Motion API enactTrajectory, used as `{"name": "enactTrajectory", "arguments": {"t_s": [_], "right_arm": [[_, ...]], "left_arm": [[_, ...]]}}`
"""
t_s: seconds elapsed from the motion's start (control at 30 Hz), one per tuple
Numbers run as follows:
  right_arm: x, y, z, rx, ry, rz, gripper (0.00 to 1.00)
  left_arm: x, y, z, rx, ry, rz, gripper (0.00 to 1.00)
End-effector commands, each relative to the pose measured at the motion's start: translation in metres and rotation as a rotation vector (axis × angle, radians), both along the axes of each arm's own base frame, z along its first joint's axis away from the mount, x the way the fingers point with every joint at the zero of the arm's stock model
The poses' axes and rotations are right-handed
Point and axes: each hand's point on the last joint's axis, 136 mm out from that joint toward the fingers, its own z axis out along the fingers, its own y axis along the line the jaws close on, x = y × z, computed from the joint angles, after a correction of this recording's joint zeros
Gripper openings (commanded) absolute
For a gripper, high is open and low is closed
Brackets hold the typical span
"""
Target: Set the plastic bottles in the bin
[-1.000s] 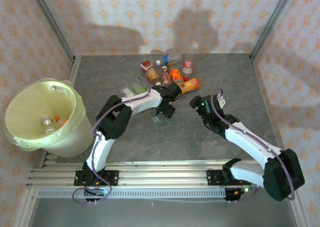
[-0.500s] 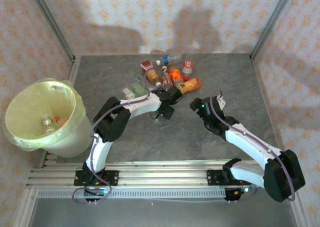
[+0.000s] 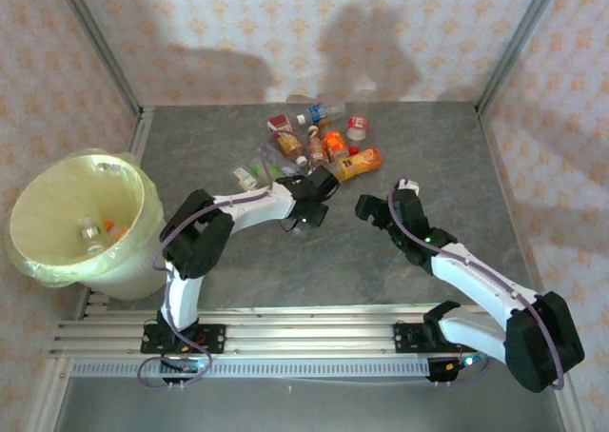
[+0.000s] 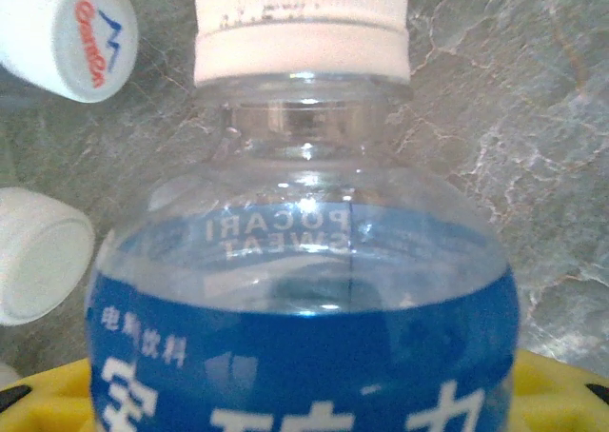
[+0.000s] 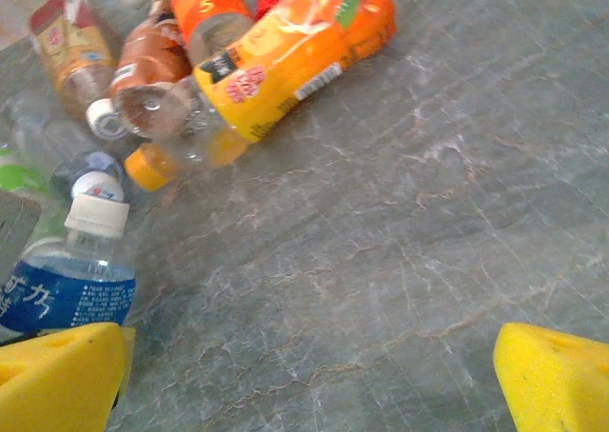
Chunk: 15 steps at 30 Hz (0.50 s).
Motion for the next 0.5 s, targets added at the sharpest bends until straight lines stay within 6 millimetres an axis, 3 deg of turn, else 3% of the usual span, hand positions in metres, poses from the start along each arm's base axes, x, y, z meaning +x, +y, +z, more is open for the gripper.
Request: {"name": "enactTrajectory", "arguments": {"t_s": [0.0,0.2,0.47], "right_arm": [[0.001,0.013,0.011,-0.020,-0.078,0.118,0.99],[0.006,0.026,0.022,0.014,-0.129,0.176,0.99],[0.009,0.049,0.032,0.049,-0.141,0.270,0.99]], "left_arm": [[0.003,-0.011,0.036,-0.105,-0.080,0.015,0.48],[0.001,-0.015,0.059,-0.166,-0.093,0.022,0.47],[0.003,-0.004,0.120,-0.260,-0.198,0.050,0.46]]}}
